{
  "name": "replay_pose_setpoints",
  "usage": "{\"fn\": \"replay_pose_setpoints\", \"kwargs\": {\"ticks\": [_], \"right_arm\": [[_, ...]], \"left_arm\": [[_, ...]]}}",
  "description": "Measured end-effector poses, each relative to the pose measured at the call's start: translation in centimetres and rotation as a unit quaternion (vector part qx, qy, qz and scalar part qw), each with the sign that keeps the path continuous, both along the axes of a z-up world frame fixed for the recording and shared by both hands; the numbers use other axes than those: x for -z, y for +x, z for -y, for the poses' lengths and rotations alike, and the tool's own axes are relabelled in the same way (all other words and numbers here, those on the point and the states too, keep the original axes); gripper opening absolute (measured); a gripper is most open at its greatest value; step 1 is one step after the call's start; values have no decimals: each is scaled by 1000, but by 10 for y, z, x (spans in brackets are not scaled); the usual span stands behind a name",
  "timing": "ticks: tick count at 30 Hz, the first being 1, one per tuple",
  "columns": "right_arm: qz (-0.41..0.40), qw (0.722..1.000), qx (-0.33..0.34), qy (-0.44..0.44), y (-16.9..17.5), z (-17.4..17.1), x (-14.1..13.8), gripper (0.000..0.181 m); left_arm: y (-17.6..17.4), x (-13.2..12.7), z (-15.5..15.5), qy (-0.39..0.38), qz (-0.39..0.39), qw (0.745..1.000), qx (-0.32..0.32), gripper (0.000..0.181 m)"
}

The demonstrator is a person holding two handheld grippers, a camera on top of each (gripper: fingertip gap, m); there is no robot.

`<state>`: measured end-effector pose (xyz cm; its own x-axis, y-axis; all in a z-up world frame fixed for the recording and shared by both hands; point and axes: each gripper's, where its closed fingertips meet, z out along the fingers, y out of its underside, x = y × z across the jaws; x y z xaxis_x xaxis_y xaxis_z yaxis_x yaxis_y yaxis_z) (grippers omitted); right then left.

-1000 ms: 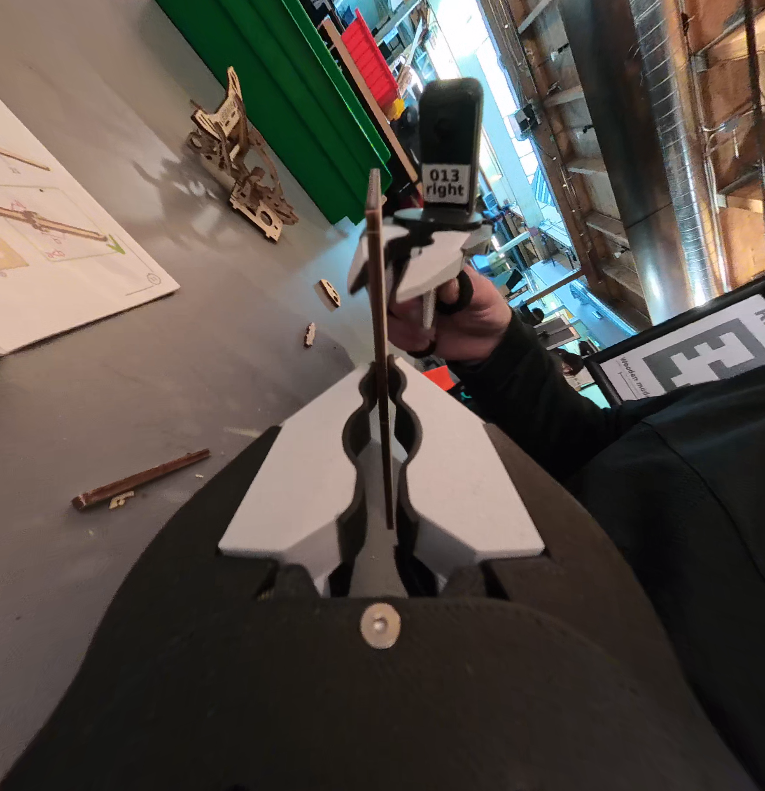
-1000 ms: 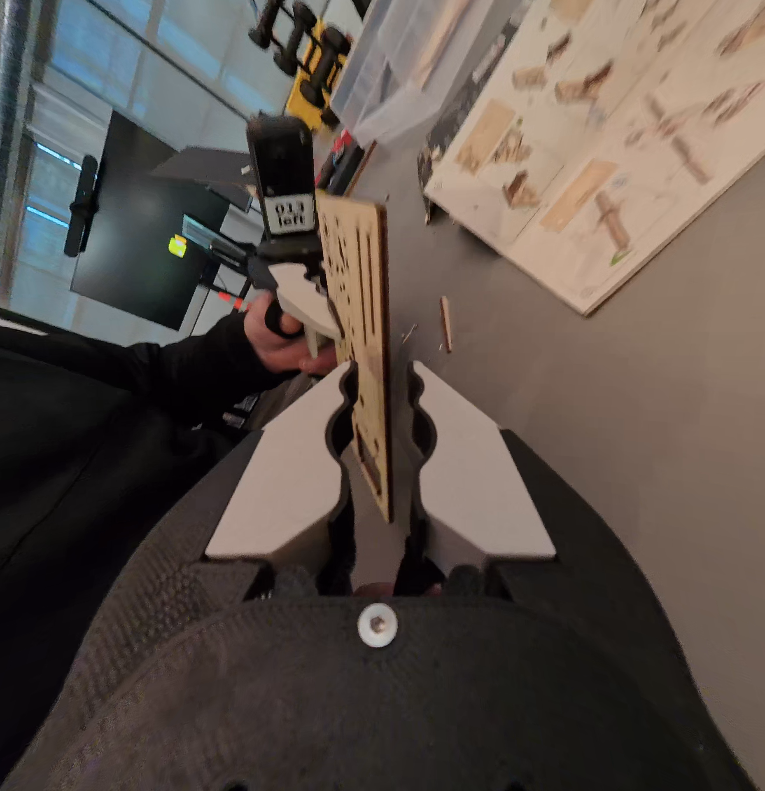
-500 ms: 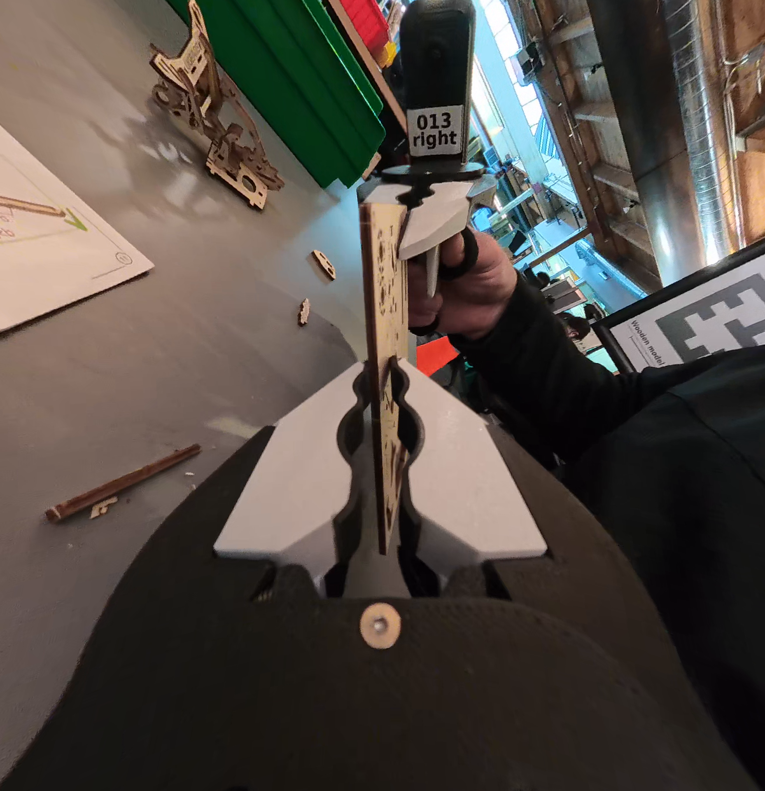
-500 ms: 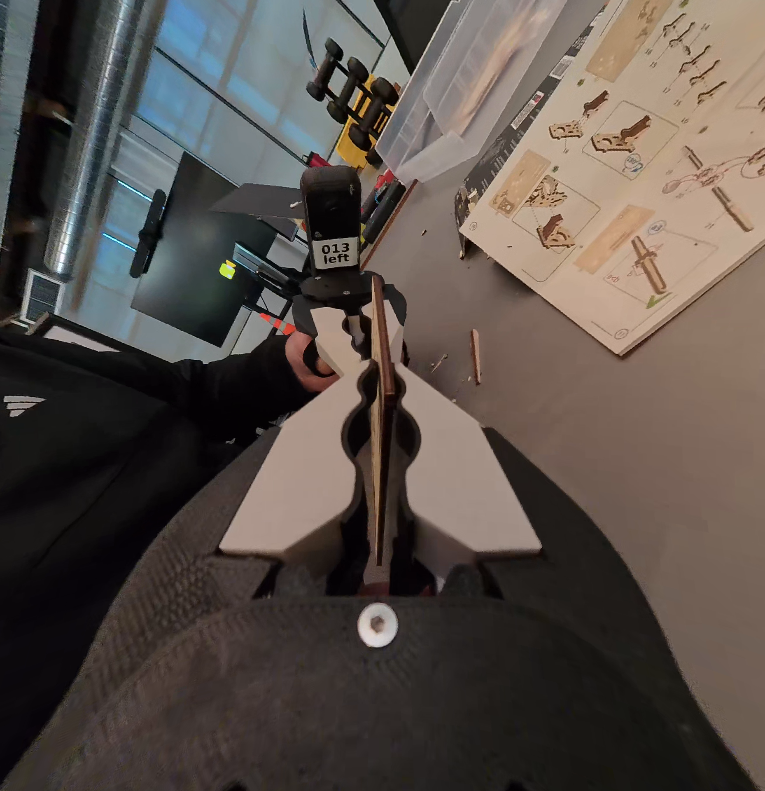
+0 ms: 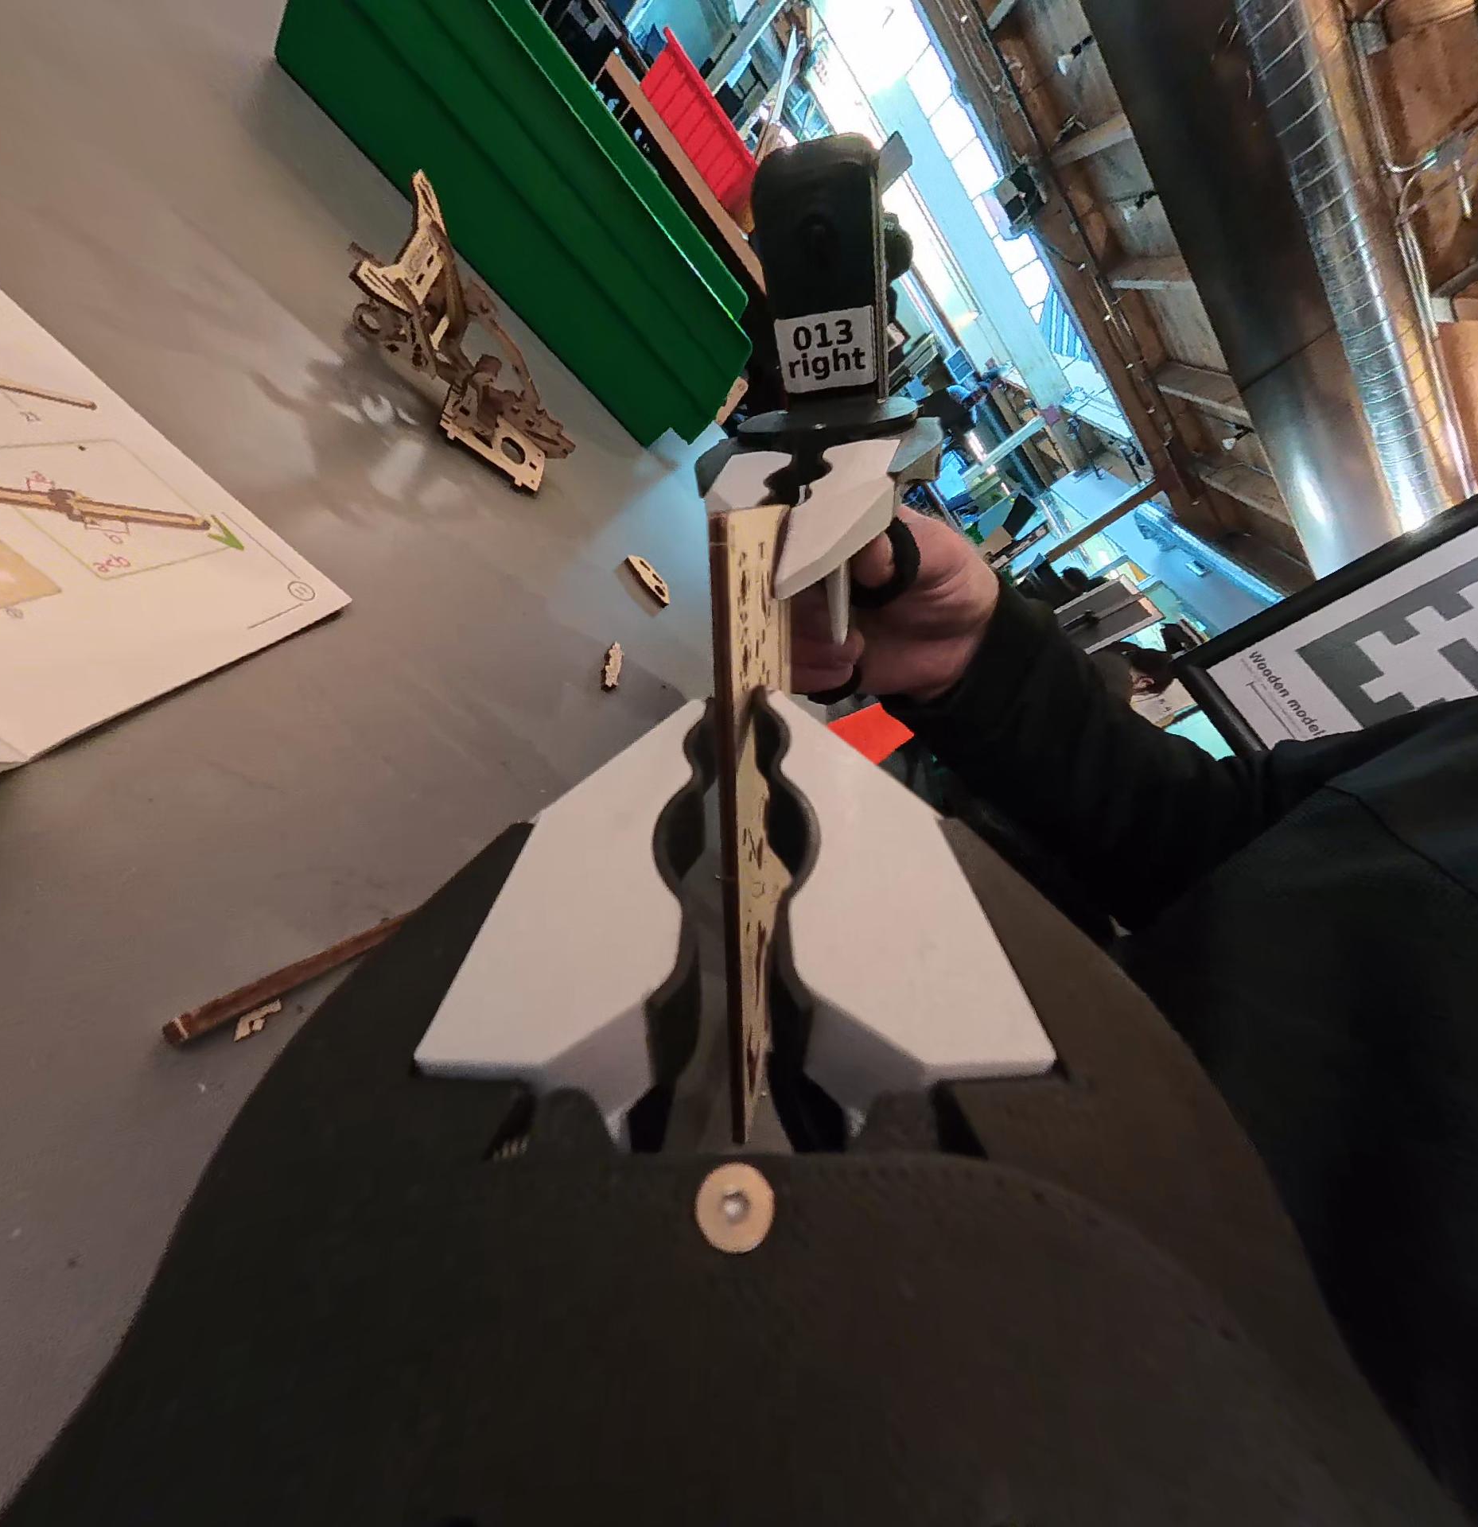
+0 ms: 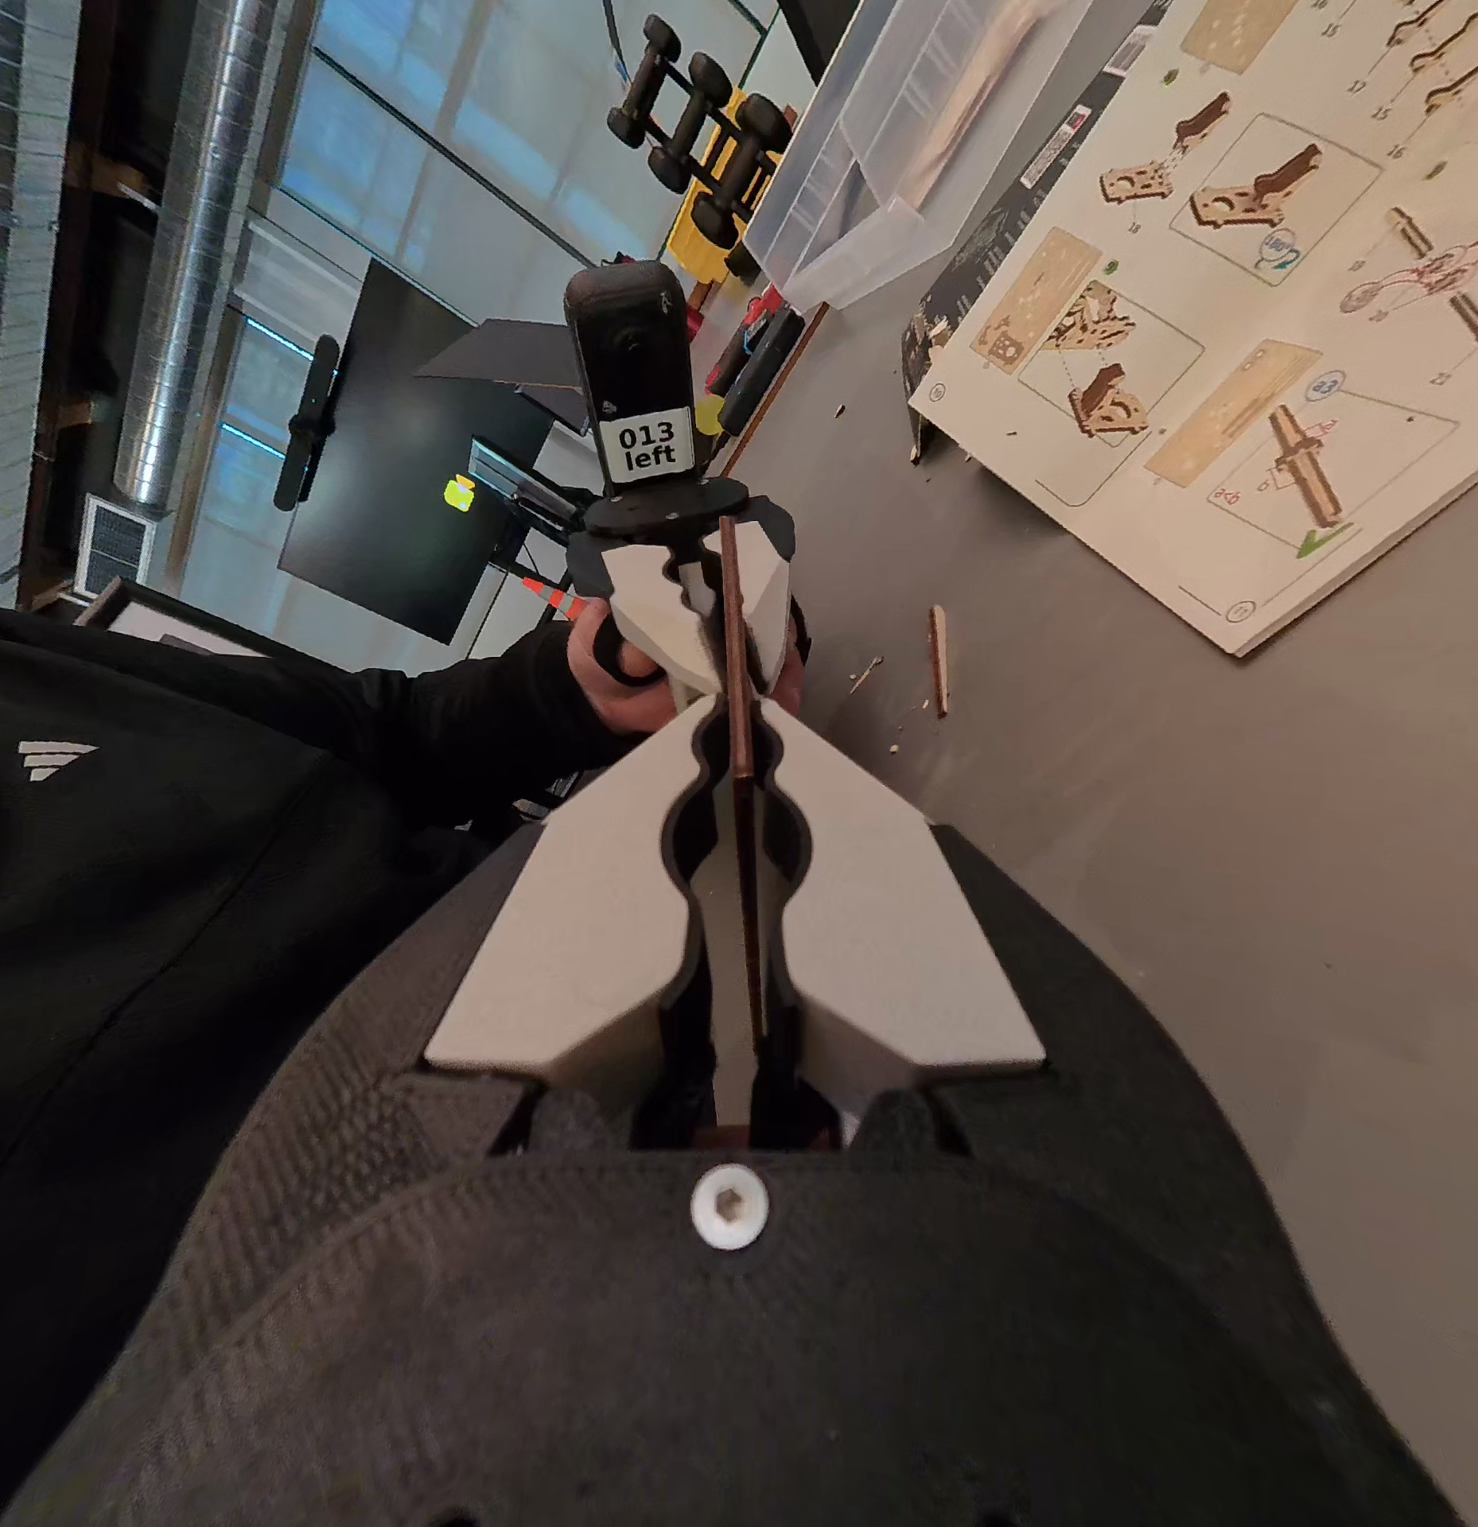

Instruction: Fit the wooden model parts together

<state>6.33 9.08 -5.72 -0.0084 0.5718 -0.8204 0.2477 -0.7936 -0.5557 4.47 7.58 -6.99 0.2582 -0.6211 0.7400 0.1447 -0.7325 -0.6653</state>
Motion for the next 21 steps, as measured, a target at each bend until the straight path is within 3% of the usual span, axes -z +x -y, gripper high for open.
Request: {"fn": "replay_pose_setpoints", "kwargs": {"ticks": [13, 15, 17, 21], "right_arm": [[40, 999, 9, 34, -7, 1, 13, 27], [33, 999, -13, 40, -14, 9, 12, 14], [26, 998, -23, 52, -16, 12, 8, 12], [47, 990, 41, 126, -7, -12, -4, 30]], "left_arm": [[8, -5, 5, 1, 15, 1000, 13, 1], [9, -3, 7, -1, 13, 1000, 17, 1], [7, -4, 6, -8, 21, 1000, 18, 1], [9, -2, 7, -3, 4, 1000, 26, 1]]}}
